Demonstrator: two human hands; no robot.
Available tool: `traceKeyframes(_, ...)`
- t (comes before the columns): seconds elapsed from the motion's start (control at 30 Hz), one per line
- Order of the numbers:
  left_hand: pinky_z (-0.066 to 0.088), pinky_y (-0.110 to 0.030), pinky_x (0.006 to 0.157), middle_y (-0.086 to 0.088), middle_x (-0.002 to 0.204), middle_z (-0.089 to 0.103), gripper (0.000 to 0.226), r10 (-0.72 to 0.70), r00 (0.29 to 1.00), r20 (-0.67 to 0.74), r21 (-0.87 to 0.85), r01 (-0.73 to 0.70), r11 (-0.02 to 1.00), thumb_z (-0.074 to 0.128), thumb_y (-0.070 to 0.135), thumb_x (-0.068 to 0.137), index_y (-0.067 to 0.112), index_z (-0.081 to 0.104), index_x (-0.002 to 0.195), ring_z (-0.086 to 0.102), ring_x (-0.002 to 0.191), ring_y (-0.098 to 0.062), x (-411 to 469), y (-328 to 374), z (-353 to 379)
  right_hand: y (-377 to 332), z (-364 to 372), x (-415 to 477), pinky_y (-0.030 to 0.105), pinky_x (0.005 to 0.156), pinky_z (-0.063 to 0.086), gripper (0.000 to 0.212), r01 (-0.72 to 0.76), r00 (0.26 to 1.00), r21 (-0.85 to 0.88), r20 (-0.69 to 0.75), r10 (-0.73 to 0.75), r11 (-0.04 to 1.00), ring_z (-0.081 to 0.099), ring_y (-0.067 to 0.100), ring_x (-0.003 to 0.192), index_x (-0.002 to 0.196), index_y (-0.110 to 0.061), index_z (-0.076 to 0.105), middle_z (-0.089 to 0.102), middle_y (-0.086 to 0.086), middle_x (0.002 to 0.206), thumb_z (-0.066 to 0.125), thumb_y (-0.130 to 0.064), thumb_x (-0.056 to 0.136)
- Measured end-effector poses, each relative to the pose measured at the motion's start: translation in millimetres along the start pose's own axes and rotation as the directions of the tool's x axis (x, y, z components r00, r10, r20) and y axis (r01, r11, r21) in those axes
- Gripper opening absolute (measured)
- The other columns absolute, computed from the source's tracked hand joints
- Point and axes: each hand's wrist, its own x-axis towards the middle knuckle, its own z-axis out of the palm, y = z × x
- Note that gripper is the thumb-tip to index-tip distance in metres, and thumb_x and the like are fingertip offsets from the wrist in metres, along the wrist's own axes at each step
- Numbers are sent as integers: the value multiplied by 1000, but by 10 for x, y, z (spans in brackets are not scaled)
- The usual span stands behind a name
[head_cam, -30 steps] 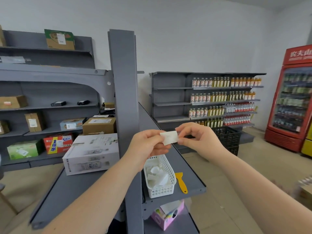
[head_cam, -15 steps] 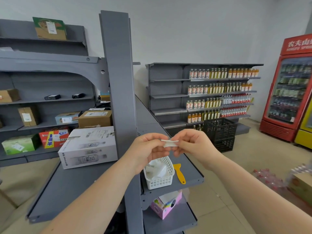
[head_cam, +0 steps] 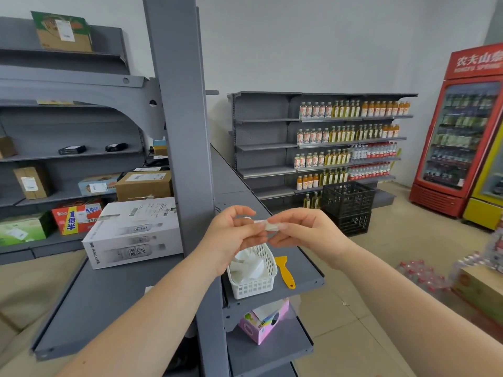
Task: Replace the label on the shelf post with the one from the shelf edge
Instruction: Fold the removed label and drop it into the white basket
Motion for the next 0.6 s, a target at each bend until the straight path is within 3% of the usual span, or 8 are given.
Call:
traceKeyframes(0.2, 63, -32, 71, -11, 74, 66, 27, 46, 999, -8, 82, -45, 996, 69, -10, 80, 8, 64, 101, 73, 65, -22, 53, -42, 32, 36, 79, 89, 39, 74, 61, 26, -34, 989, 2, -146, 34, 999, 71, 39, 79, 110, -5, 56, 72, 27, 88, 65, -1, 86)
traceKeyframes(0.37, 63, -33, 72, -25, 95, 72, 22, -5, 1000, -21, 131, 7, 991, 73, -6, 78, 2, 70, 98, 75, 73, -27, 94, -86, 22, 75, 35, 114, 31, 67, 61, 9, -39, 978, -184, -209, 0, 982, 73, 29, 70, 89, 5, 63, 75, 19, 76, 69, 0, 83)
traceKeyframes(0.5, 61, -38, 81, -24, 93, 75, 14, -102, 995, -8, 6, 102, 995, 71, 8, 84, 0, 73, 95, 75, 82, -32, 127, -96, 62, 89, 15, 119, 28, 68, 59, 2, 7, 959, -346, -264, -104, 938, 72, 22, 64, 82, -4, 68, 74, 8, 69, 70, -4, 82)
traceKeyframes(0.6, 61, -35, 80, -19, 86, 77, 11, -138, 990, 29, -81, 140, 987, 67, 6, 85, -1, 73, 92, 75, 80, -29, 170, -95, 80, 125, 27, 111, 33, 69, 59, 5, 34, 931, -428, -315, -185, 903, 71, 18, 64, 78, -9, 70, 74, 8, 70, 71, -6, 81)
